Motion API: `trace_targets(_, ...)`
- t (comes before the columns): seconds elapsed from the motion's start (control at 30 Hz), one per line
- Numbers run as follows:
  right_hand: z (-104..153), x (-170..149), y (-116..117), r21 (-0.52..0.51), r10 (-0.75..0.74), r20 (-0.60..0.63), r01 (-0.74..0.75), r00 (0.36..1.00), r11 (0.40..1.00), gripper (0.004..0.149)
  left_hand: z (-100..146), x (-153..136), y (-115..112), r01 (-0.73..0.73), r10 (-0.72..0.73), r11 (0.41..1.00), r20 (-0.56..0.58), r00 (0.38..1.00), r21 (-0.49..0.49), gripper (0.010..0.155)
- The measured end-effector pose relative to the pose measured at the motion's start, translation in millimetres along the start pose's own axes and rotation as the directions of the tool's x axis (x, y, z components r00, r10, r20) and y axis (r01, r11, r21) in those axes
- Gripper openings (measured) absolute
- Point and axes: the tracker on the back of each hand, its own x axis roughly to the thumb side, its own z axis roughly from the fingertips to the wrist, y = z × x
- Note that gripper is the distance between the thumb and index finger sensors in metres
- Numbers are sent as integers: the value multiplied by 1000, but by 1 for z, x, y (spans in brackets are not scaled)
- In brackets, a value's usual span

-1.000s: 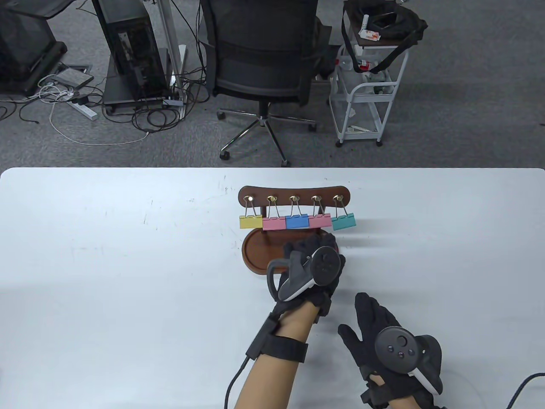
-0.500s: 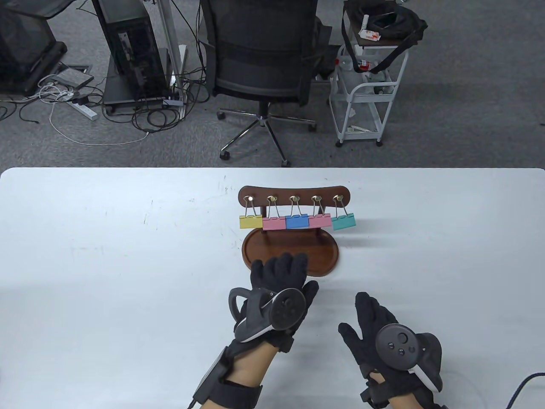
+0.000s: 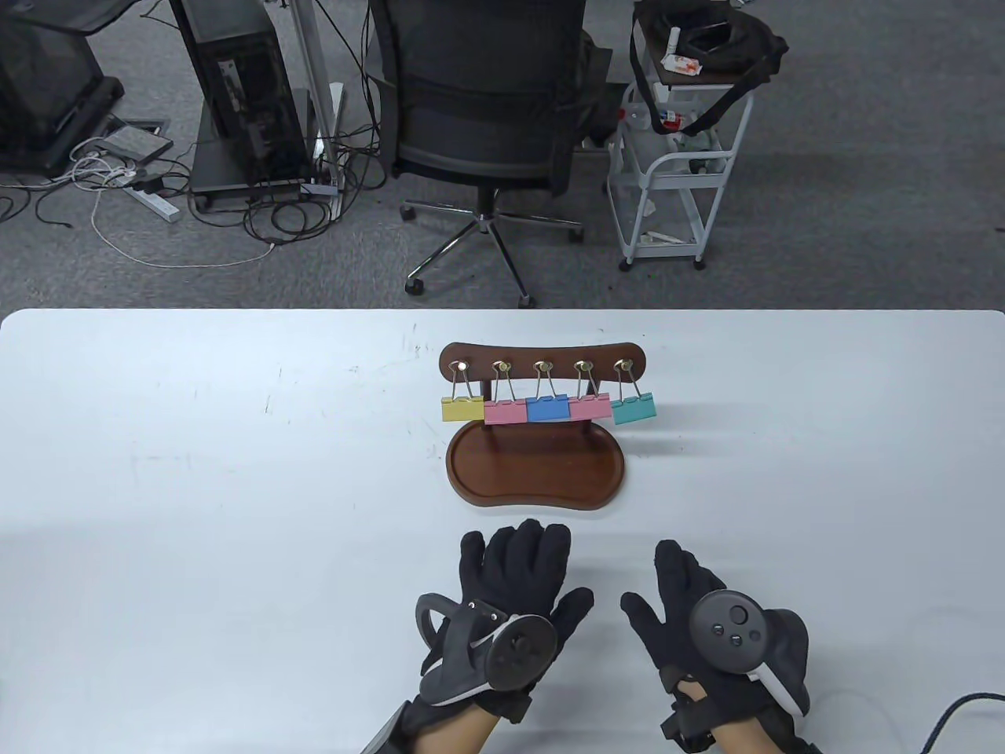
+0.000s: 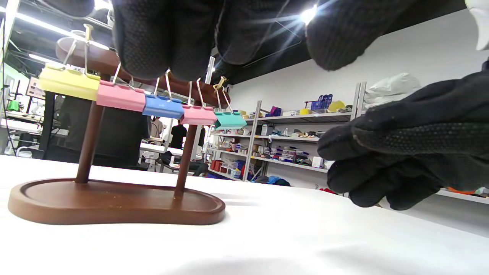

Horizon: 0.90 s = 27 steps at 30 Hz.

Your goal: Hook binder clip onto key rack

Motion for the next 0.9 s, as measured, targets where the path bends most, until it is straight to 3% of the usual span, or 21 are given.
trace_targets(0.9,4,1,0,3,-40,22,40,999,999,83,9,-14,10,-28,29,999,-65,997,22,75)
